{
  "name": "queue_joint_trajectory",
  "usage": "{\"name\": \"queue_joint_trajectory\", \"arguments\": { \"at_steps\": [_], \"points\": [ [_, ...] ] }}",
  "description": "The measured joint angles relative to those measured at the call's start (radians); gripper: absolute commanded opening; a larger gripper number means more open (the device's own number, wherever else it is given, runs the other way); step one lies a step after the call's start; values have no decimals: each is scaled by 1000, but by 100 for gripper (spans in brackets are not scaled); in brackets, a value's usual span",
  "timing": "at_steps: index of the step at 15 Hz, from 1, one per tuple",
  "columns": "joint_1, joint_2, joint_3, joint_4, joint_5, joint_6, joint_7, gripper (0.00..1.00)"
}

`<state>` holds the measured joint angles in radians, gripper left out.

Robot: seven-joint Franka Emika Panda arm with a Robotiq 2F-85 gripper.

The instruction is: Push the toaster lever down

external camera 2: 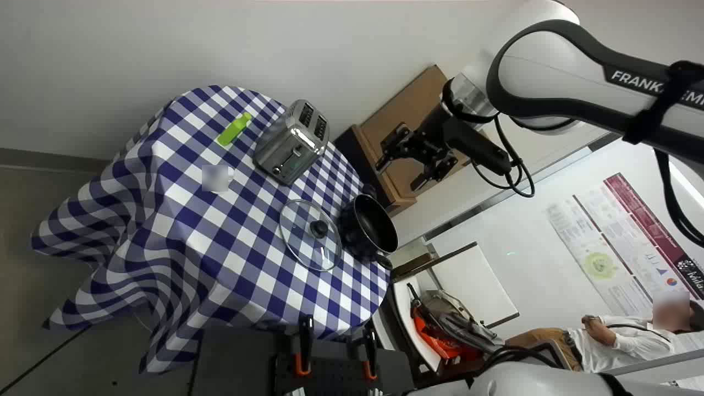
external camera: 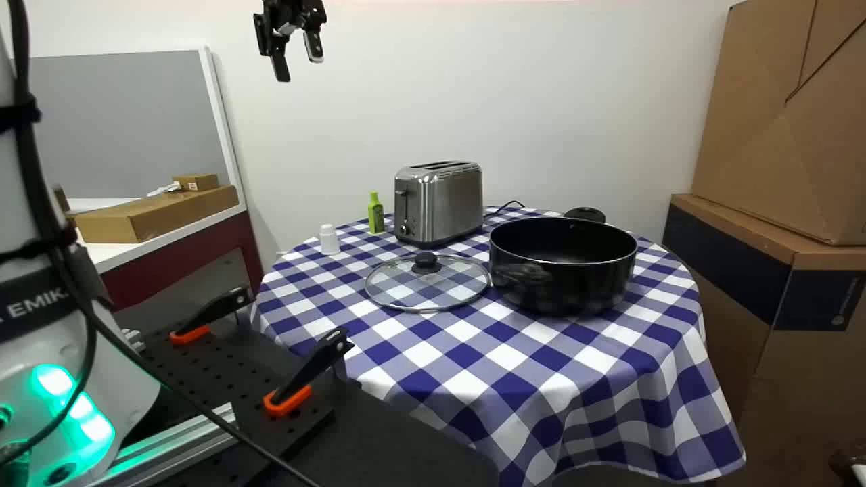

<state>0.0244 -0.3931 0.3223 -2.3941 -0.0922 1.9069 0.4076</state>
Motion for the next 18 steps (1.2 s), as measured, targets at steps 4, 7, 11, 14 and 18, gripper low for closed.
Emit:
{"name": "queue_joint_trajectory", "arguments": {
  "at_steps": [4,7,11,14,18],
  "points": [
    [11,2,-13,-2,0,3,0,51],
    [14,17,-25,-1,-21,35,0,28],
    [2,81,-34,2,-112,157,46,0],
    [-14,174,-34,22,-225,273,147,0],
    [-12,340,-40,93,-368,382,265,0]
  ]
}}
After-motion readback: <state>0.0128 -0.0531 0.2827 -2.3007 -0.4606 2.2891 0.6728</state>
